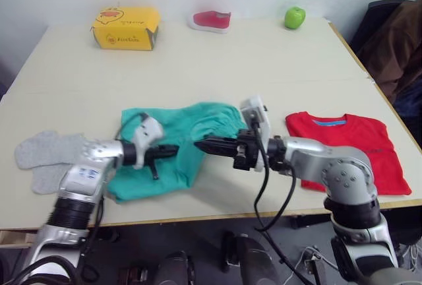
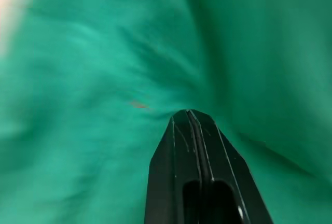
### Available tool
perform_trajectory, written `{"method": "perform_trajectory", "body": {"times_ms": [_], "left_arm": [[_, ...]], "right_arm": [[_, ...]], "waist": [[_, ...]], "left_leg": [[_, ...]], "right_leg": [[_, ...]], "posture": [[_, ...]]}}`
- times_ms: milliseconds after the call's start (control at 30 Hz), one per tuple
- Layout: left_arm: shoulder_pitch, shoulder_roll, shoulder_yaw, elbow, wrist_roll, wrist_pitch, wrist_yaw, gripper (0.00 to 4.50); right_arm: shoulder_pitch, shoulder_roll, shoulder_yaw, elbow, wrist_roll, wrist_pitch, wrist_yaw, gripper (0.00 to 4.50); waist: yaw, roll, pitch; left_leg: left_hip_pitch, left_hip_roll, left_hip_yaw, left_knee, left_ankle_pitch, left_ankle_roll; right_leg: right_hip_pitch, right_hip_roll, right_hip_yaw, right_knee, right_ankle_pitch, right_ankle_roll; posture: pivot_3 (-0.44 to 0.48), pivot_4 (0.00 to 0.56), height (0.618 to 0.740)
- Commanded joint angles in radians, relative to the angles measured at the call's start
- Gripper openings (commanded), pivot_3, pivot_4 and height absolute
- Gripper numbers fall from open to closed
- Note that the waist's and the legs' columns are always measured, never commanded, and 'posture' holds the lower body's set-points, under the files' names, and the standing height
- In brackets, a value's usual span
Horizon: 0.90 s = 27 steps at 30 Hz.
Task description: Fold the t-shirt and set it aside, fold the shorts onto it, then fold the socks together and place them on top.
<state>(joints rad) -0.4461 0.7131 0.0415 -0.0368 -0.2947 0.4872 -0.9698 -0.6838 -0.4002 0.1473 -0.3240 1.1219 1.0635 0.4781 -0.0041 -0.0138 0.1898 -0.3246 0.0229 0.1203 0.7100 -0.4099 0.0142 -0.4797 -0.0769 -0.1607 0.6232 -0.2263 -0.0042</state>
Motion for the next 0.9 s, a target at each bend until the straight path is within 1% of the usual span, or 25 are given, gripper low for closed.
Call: {"method": "perform_trajectory", "body": {"times_ms": [33,133,200,300,433,633,667,700,733,800,833,900], "left_arm": [[0.072,0.049,0.065,-0.133,-0.060,0.088,0.008,0.00],[0.143,0.054,0.021,-0.158,-0.017,0.051,0.019,0.00],[0.148,0.041,-0.016,-0.139,0.014,0.026,0.032,0.00],[0.108,0.006,-0.073,-0.088,0.052,-0.011,0.049,0.00],[0.049,-0.021,-0.129,-0.018,0.084,-0.054,0.032,0.00],[-0.022,-0.039,-0.173,0.099,0.111,-0.128,-0.010,0.00],[-0.046,-0.047,-0.181,0.127,0.115,-0.142,-0.019,0.00],[-0.063,-0.053,-0.187,0.147,0.118,-0.153,-0.026,0.00],[-0.082,-0.060,-0.194,0.170,0.122,-0.166,-0.034,0.00],[-0.108,-0.072,-0.203,0.205,0.130,-0.186,-0.045,0.00],[-0.120,-0.079,-0.210,0.223,0.137,-0.199,-0.052,0.00],[-0.144,-0.092,-0.224,0.254,0.149,-0.222,-0.065,0.00]], "right_arm": [[-0.047,-0.011,0.061,0.064,-0.109,-0.040,0.112,0.04],[-0.047,-0.020,0.079,0.122,-0.184,-0.062,0.160,0.04],[-0.033,-0.029,0.072,0.144,-0.226,-0.068,0.161,0.04],[0.026,-0.080,0.032,0.110,-0.252,-0.066,0.179,0.04],[0.150,-0.156,-0.046,0.001,-0.244,-0.039,0.152,0.04],[0.401,-0.275,-0.157,-0.122,-0.280,-0.041,0.116,0.04],[0.460,-0.271,-0.215,-0.132,-0.244,-0.014,0.088,0.04],[0.500,-0.266,-0.258,-0.139,-0.213,0.006,0.066,0.41],[0.528,-0.247,-0.302,-0.151,-0.155,0.034,0.041,0.54],[0.557,-0.216,-0.358,-0.171,-0.062,0.074,-0.002,1.24],[0.563,-0.182,-0.389,-0.162,0.027,0.098,-0.060,1.61],[0.580,-0.122,-0.428,-0.110,0.250,0.116,-0.224,2.32]], "waist": [[0.001,0.000,0.000],[0.005,0.000,0.000],[0.006,0.000,0.000],[0.014,0.000,0.000],[0.020,0.000,0.000],[0.025,0.000,0.000],[0.027,0.000,0.000],[0.028,0.000,0.000],[0.029,0.000,0.000],[0.029,0.000,0.000],[0.027,0.000,0.000],[0.025,0.000,0.000]], "left_leg": [[0.000,0.000,0.000,0.000,0.000,0.000],[-0.002,-0.002,-0.001,0.000,0.000,0.002],[-0.005,-0.003,-0.001,0.001,0.000,0.004],[-0.009,-0.003,-0.005,0.005,0.001,0.004],[-0.009,-0.003,-0.005,0.005,0.001,0.004],[-0.008,-0.003,-0.003,0.004,0.001,0.004],[-0.008,-0.003,-0.003,0.005,0.001,0.004],[-0.007,-0.003,-0.003,0.005,0.001,0.004],[-0.007,-0.003,-0.003,0.005,0.001,0.004],[-0.007,-0.003,-0.003,0.005,0.001,0.004],[-0.007,-0.003,-0.003,0.005,0.001,0.004],[-0.006,-0.003,-0.003,0.005,0.001,0.004]], "right_leg": [[0.000,0.000,0.000,-0.001,0.000,0.000],[0.001,-0.001,-0.001,-0.004,0.001,0.002],[0.000,-0.002,-0.001,-0.006,0.002,0.004],[0.000,-0.002,-0.002,-0.005,0.003,0.005],[-0.001,-0.002,-0.002,-0.005,0.003,0.005],[0.000,-0.002,-0.002,-0.005,0.003,0.005],[0.000,-0.002,-0.002,-0.005,0.003,0.005],[0.000,-0.002,-0.002,-0.005,0.003,0.005],[0.000,-0.002,-0.002,-0.005,0.003,0.005],[0.001,-0.002,-0.002,-0.004,0.003,0.005],[0.001,-0.002,-0.002,-0.004,0.003,0.005],[0.001,-0.002,-0.001,-0.003,0.004,0.004]], "posture": [[0.000,0.150,0.740],[0.000,0.150,0.740],[0.000,0.150,0.740],[0.000,0.150,0.740],[0.000,0.150,0.740],[0.000,0.150,0.740],[0.000,0.150,0.740],[0.000,0.150,0.740],[0.000,0.150,0.740],[0.000,0.150,0.740],[0.000,0.150,0.740],[0.000,0.150,0.740]]}}
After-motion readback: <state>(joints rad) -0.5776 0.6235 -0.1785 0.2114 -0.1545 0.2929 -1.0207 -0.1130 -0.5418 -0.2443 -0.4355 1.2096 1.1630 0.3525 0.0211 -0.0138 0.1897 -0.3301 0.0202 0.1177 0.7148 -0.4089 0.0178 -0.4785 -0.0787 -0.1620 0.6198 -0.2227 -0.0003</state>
